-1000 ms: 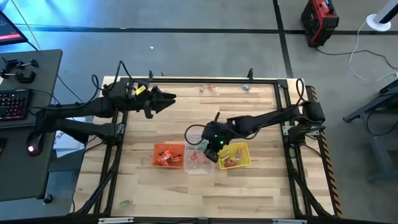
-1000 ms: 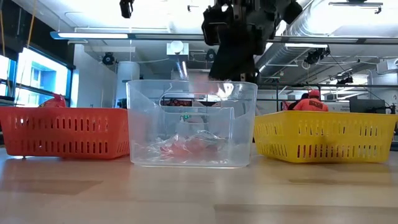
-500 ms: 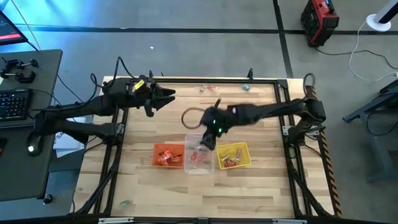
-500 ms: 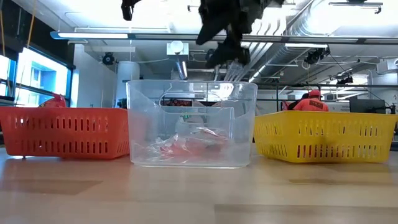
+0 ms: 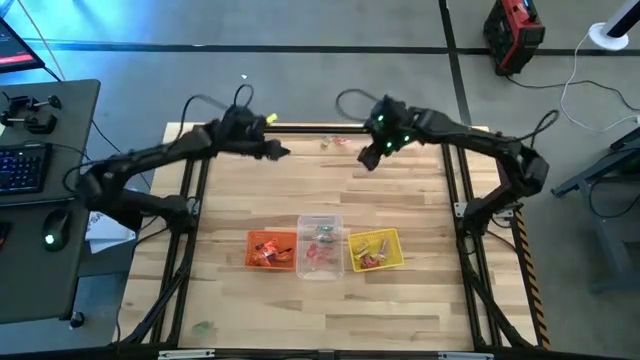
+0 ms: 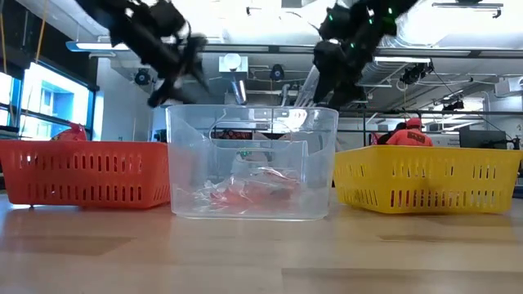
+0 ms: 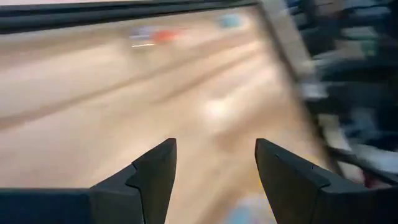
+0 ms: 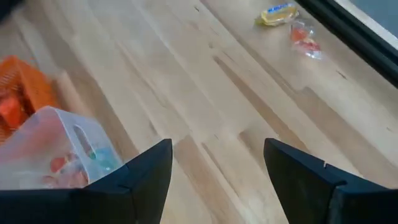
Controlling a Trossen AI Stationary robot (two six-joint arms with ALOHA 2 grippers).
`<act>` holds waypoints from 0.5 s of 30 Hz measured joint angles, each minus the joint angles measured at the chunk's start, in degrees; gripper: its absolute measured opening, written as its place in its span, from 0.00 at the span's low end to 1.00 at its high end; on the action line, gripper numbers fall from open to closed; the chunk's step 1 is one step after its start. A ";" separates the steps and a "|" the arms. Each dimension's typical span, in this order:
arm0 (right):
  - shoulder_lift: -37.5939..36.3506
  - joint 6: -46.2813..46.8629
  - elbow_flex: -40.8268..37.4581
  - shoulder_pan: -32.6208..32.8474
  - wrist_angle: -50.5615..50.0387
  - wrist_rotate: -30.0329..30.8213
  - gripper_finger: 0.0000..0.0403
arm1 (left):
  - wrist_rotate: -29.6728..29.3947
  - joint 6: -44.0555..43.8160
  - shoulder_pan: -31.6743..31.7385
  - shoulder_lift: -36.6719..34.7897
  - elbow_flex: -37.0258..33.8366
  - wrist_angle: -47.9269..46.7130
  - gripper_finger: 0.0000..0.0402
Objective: Sort candy by brand, put in halloween buckets
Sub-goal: Put the green gummy into the transparent bin
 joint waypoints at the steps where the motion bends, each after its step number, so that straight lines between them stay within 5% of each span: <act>1: -0.08 -0.81 -0.98 -1.90 1.48 -2.46 0.61 | -0.33 1.83 2.30 2.44 2.25 -4.09 0.52; 8: 0.08 -3.55 -4.17 -7.87 10.56 -15.41 0.61 | -12.87 15.26 16.02 19.25 20.99 -29.54 0.52; 15: 0.08 -3.29 -4.17 -7.53 16.93 -16.33 0.61 | -18.62 22.48 23.33 33.79 32.01 -43.51 0.52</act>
